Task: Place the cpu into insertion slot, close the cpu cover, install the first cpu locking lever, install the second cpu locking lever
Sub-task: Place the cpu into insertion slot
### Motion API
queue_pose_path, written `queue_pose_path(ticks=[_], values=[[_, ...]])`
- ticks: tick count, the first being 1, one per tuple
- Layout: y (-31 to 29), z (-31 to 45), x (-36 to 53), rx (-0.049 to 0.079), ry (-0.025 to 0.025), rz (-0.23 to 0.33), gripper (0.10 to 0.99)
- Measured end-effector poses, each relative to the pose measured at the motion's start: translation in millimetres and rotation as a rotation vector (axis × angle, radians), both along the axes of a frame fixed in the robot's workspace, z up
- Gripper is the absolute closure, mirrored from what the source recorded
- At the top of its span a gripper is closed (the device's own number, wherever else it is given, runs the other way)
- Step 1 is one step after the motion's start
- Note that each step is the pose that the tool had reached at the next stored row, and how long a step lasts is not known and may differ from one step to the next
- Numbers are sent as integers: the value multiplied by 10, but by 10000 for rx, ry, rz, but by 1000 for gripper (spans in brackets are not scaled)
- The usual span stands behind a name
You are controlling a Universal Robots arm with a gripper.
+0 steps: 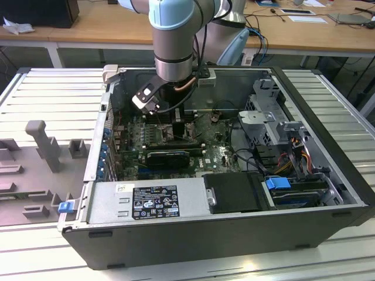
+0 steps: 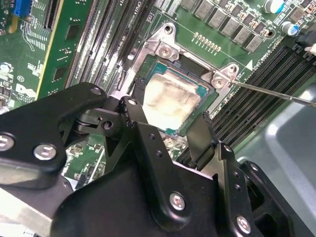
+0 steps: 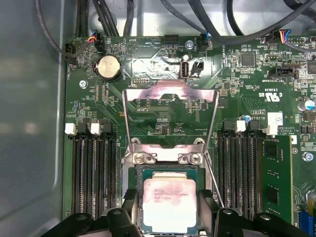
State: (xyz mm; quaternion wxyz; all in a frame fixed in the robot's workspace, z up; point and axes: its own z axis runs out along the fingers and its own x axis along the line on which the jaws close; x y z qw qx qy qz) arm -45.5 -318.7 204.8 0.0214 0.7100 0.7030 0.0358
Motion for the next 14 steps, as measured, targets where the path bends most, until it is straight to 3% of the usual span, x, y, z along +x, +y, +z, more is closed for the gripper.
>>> queue_pose_path(ticks=[11,14], values=[[2,-12,0,166,-1,-2,482],[1,32,1,166,0,-2,482]])
